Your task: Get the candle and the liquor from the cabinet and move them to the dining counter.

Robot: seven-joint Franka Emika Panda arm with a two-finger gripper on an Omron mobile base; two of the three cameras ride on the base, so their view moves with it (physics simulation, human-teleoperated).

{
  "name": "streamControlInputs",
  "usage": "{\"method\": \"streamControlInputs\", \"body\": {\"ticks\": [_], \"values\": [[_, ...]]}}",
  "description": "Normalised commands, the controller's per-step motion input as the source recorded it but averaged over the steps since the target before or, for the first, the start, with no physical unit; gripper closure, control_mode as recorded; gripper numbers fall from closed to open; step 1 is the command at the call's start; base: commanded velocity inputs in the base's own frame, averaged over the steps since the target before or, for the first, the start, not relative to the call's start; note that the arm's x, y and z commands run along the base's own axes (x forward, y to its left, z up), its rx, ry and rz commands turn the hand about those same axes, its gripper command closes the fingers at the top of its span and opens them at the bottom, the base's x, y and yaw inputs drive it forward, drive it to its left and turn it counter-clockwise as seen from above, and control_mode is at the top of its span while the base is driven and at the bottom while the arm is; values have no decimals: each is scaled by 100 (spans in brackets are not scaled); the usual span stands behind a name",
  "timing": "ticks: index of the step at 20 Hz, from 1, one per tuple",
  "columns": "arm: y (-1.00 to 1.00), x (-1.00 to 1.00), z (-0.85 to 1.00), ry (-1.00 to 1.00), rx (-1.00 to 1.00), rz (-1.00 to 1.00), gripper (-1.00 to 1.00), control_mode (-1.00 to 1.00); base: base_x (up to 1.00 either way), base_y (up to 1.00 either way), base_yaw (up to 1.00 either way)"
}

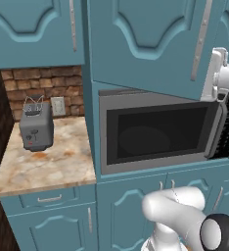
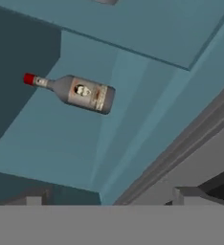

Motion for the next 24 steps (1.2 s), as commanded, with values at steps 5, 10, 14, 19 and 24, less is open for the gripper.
{"method": "streamControlInputs", "body": {"ticks": [5, 10, 14, 19, 24], "values": [[36, -65, 0, 4, 0, 10, -100, -100, 0, 0, 0], [42, -83, 0, 1, 0, 14, -100, -100, 0, 0, 0], [57, -79, 2, 1, 0, 16, -100, -100, 0, 0, 0], [76, -74, 10, 3, -1, 15, -100, -100, 0, 0, 0], [94, -64, 15, 5, -3, 15, -100, -100, 0, 0, 0]]}}
